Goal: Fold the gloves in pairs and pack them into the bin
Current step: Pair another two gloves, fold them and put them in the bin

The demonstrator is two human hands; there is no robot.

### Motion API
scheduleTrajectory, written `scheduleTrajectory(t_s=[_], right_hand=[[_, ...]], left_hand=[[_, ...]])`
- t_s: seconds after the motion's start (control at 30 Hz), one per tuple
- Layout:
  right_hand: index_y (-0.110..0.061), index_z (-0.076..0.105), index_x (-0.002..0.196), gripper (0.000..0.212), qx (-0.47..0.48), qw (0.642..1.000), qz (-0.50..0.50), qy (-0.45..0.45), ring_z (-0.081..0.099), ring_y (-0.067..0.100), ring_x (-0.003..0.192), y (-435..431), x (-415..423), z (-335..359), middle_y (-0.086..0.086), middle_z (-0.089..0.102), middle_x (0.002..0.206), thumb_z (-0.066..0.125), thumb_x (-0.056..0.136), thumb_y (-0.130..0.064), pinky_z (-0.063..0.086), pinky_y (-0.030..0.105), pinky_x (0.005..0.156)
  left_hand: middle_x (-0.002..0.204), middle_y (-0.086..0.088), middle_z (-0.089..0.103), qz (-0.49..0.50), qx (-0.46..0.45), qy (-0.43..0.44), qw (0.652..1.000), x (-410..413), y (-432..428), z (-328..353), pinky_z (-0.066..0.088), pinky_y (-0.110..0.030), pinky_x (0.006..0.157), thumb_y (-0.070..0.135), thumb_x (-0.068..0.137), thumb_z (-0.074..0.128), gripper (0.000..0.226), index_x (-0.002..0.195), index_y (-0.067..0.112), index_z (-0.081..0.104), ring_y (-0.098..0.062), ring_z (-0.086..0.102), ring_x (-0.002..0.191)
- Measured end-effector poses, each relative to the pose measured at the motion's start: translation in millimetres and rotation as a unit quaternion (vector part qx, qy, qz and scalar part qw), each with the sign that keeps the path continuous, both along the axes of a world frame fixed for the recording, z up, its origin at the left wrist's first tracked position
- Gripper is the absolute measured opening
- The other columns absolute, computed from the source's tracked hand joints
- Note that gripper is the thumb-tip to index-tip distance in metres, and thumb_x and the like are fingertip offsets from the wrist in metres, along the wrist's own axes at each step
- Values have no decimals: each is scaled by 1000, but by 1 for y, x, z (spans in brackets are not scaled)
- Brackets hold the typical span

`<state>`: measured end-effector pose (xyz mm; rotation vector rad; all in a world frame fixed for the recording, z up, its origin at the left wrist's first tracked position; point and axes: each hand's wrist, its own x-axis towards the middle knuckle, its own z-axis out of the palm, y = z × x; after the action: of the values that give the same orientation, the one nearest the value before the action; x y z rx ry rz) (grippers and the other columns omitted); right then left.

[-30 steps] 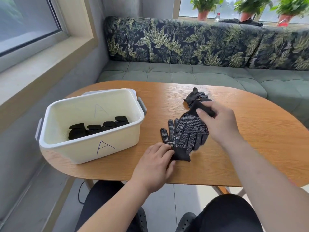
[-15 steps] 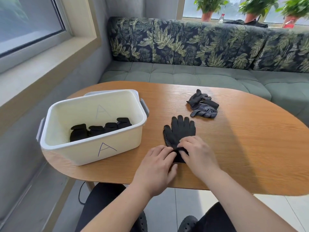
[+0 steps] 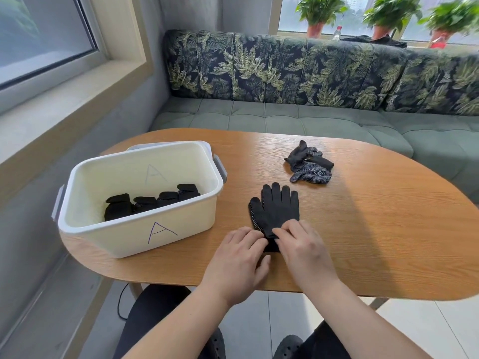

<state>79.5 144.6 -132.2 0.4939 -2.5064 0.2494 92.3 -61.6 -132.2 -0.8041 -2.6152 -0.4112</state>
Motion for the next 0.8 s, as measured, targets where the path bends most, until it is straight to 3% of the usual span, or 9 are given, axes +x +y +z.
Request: scheduleTrajectory(t_s=[0.1,0.27,0.8], right_hand=[[-13,77,117,22,-44,999,-7,-19,59,25,94,-2,4,-6,0,62,104,76,95,-13,56,42,79],[-13,77,118,21,-87,996,-9,-22,60,25,96,-2,8,-5,-1,62,104,72,97,-15,57,41,81],[-13,79,113,24,-91,995,11,-41,61,19,103,-2,14,-2,-4,66,109,75,92,-4,58,35,85]], left_hand=[[131,2,65,-4,0,8,1000,1,0,0,47,-40,109,39,105,52,33,122,18,71,-24,55,130],[126,4,65,-12,-1,23,1000,1,0,0,47,-38,104,37,105,52,31,116,17,73,-23,55,126],[119,5,68,-12,15,25,1000,2,0,-1,48,-37,99,35,104,55,28,115,17,75,-21,58,118]])
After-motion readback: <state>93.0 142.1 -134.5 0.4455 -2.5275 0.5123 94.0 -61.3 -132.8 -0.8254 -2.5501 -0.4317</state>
